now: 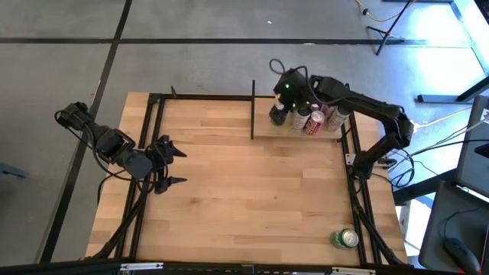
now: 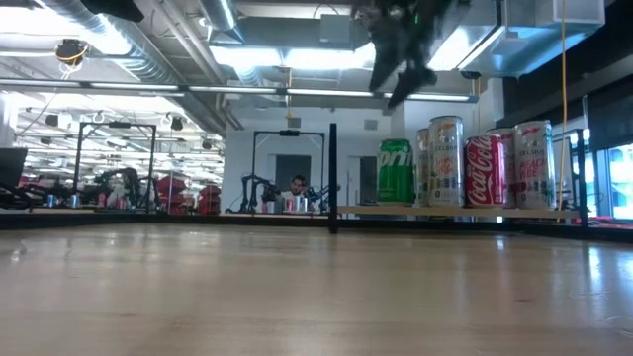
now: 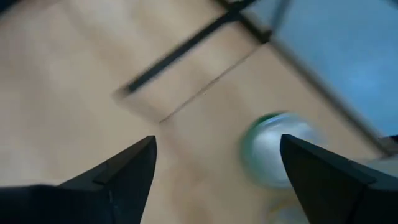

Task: Place canned beverage on shelf
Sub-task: Put the green soda can on the shelf aligned with the other green soda can

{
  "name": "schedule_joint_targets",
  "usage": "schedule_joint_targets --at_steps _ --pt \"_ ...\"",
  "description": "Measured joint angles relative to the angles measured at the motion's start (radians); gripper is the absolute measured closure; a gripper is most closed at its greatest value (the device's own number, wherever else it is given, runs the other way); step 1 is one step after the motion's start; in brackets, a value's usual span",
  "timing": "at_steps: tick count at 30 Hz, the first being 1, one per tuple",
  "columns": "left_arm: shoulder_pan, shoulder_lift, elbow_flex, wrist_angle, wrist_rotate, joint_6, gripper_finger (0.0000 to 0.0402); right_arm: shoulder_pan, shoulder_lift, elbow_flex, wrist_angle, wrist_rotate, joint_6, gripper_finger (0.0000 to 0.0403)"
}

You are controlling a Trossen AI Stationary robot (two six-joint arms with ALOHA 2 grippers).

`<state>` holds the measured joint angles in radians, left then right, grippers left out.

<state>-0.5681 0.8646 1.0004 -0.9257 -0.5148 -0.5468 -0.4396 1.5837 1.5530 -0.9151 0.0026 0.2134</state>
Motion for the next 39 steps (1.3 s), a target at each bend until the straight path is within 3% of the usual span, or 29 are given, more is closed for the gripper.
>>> schedule_joint_targets --at_steps 4,9,16,23,32,39 --pt "0.0 0.0 0.0 0.0 0.007 -0.001 0.0013 0.155 0.0 0.106 -0.165 -0.058 0.086 0.0089" --pt "0.0 0.0 0.0 0.0 0.007 -0.001 0.0013 0.432 0.0 0.172 -0.299 -0.051 0.268 0.0095" --pt "0.0 0.0 0.0 0.007 0.007 -0.001 0.0013 0.799 0.002 0.173 -0.496 -0.021 0.603 0.0095" --pt "0.0 0.0 0.0 0.007 -0.019 0.0 0.0013 1.083 0.005 0.173 -0.6 -0.021 1.008 0.0095" --pt "0.0 0.0 0.0 0.074 -0.026 0.001 0.0013 1.326 0.005 0.141 -0.648 -0.021 1.478 0.0095" --pt "0.0 0.0 0.0 0.074 -0.027 0.031 0.0013 1.45 0.006 0.011 -0.553 -0.108 1.673 0.0095"
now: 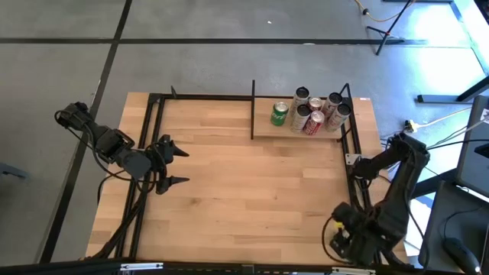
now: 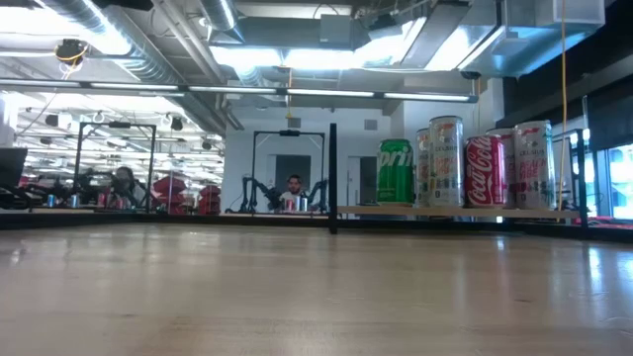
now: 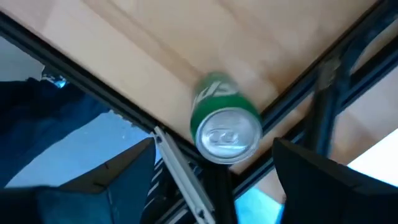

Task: Place canned beverage on shelf
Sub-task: Put the green soda can on the shelf aligned with the other green soda can

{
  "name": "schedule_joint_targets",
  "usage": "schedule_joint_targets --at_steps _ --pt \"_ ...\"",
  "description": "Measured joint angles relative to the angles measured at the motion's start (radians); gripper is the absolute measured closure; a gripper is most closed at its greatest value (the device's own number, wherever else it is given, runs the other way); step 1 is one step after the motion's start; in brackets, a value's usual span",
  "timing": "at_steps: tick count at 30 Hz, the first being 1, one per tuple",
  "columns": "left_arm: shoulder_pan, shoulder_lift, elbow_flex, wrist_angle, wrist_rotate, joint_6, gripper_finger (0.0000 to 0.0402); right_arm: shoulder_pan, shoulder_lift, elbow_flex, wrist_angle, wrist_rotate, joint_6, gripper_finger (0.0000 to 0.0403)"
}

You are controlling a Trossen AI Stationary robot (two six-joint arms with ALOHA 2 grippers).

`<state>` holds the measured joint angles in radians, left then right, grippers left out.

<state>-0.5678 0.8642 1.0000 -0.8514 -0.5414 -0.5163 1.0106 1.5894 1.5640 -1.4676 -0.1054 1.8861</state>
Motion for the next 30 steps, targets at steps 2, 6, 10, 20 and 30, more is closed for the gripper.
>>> schedule_joint_targets --at_steps 2,6,10,20,30 --pt "0.0 0.0 0.0 0.0 0.0 0.0 0.0013 0.021 0.0 -0.04 0.054 -0.021 0.039 0.0095" --pt "0.0 0.0 0.0 0.0 0.0 0.0 0.0013 0.045 0.0 -0.084 0.132 -0.03 0.074 0.0095" --pt "0.0 0.0 0.0 0.0 0.0 0.0 0.0013 0.046 0.0 -0.107 0.175 -0.037 0.044 0.0095" --pt "0.0 0.0 0.0 0.0 0.005 0.001 0.0013 0.043 0.0 -0.214 0.188 -0.185 0.062 0.0054" --pt "0.0 0.0 0.0 0.0 0.006 0.002 0.0013 0.044 0.0 -0.232 0.258 -0.064 0.017 0.0009"
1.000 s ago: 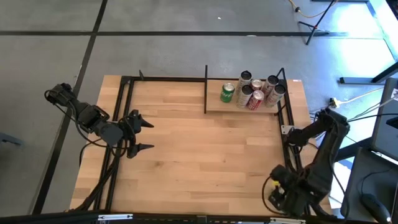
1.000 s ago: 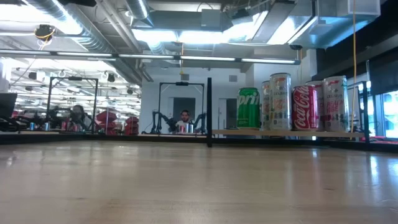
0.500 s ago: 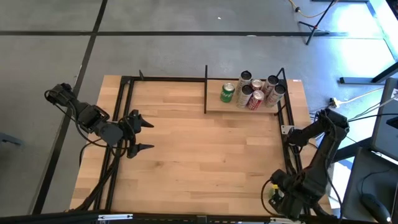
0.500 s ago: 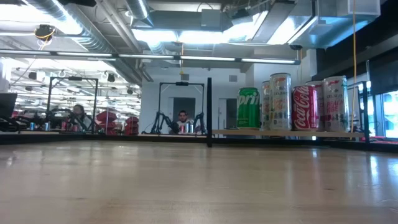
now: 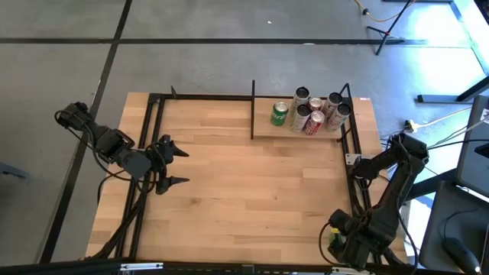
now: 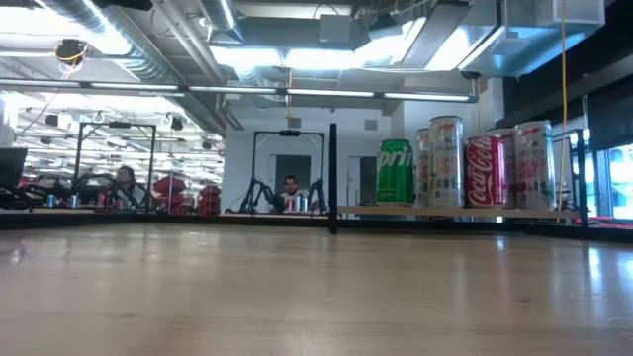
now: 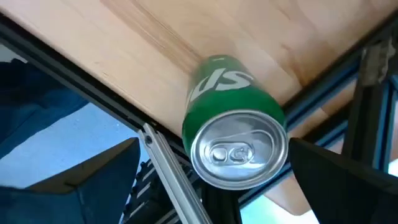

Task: Place canned beverage on shelf
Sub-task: Put the green soda can on the shelf aligned with the other green soda can

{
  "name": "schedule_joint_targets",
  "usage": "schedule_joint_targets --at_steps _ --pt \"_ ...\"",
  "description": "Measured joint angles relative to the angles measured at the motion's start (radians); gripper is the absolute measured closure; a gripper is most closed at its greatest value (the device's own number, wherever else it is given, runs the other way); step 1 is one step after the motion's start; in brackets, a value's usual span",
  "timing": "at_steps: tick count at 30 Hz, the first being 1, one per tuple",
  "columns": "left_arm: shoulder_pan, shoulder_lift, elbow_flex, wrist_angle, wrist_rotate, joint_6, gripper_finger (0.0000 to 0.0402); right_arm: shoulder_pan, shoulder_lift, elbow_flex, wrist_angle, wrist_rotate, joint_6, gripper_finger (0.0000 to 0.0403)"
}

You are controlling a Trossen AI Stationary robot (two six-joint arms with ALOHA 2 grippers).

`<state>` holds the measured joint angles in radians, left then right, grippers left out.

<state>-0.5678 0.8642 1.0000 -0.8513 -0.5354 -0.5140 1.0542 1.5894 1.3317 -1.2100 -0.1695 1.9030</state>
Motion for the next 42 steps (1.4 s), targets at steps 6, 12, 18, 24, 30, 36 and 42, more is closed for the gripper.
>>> schedule_joint_targets --at_steps 6,12,18,24,30,36,42 --pt "0.0 0.0 0.0 0.0 0.0 0.0 0.0013 0.0 -0.001 -0.012 -0.013 0.045 -0.024 0.0006" --pt "0.0 0.0 0.0 0.0 0.001 0.0 0.0013 -0.001 -0.001 -0.114 0.101 -0.046 -0.027 0.0004" --pt "0.0 0.0 0.0 0.0 0.002 0.001 0.0013 -0.001 -0.001 -0.207 0.213 -0.105 -0.031 0.0032" --pt "0.0 0.0 0.0 0.0 0.001 0.001 0.0013 -0.004 -0.001 -0.221 0.218 -0.118 -0.074 0.0132" --pt "0.0 0.0 0.0 0.0 0.001 0.001 0.0013 -0.088 -0.001 -0.181 0.192 -0.02 -0.23 0.0132" --pt "0.0 0.0 0.0 0.0 0.002 0.0 0.0013 -0.276 -0.002 -0.04 0.059 0.143 -0.515 0.0132" --pt "0.0 0.0 0.0 0.0 0.001 0.0 0.0013 -0.495 -0.002 0.142 -0.096 0.274 -0.805 0.0132"
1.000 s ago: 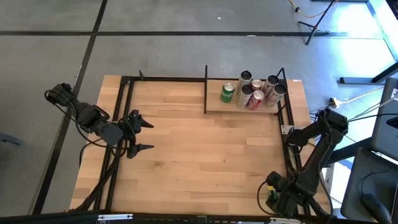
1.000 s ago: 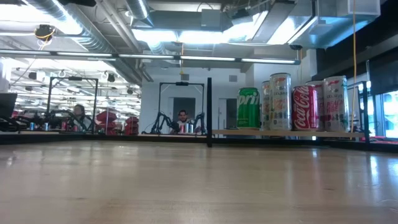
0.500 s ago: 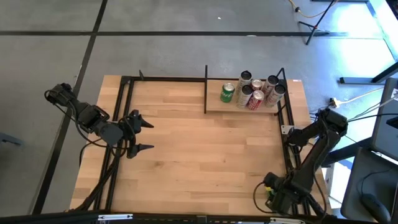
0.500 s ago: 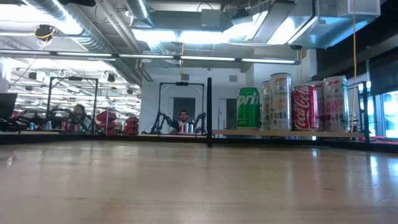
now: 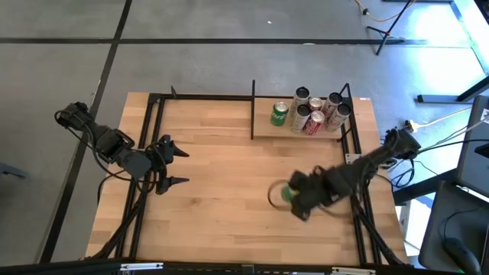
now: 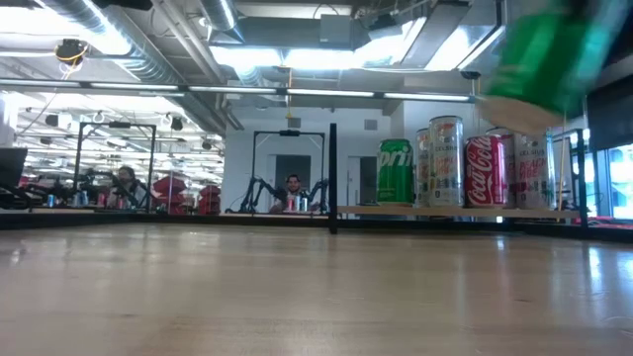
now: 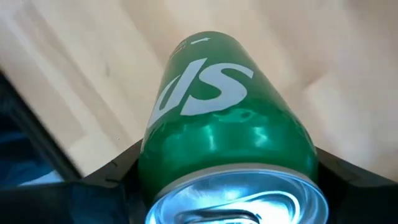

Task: Place canned beverage on shelf
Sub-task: Put the green soda can on the shelf aligned with the other green soda can

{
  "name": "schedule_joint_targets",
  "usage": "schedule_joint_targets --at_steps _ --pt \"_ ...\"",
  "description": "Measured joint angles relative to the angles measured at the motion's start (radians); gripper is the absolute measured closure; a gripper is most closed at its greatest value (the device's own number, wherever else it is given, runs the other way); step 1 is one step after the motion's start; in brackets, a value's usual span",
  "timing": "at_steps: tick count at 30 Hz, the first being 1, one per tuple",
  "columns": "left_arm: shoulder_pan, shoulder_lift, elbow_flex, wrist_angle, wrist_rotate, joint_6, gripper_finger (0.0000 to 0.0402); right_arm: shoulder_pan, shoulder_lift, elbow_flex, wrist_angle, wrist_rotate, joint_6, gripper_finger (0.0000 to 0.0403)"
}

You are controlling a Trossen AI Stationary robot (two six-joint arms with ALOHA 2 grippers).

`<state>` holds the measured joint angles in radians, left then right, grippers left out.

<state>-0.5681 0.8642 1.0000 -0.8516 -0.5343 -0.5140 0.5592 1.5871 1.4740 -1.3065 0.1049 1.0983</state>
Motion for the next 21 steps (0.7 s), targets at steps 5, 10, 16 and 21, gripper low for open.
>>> schedule_joint_targets --at_steps 5,10,16,21 --pt "0.0 0.0 0.0 0.0 0.0 -0.012 0.0013 -0.167 0.0 0.11 -0.061 0.05 -0.219 0.0132" --pt "0.0 0.0 0.0 0.035 0.001 -0.031 0.0013 -0.341 0.0 0.172 -0.073 0.062 -0.43 0.0132" --pt "0.0 0.0 0.0 0.09 0.046 -0.033 0.0013 -0.54 0.005 0.202 -0.086 0.04 -0.593 0.0132" --pt "0.003 0.0 0.0 0.094 0.046 -0.033 0.0013 -0.665 0.005 0.202 -0.119 0.015 -0.667 0.0132"
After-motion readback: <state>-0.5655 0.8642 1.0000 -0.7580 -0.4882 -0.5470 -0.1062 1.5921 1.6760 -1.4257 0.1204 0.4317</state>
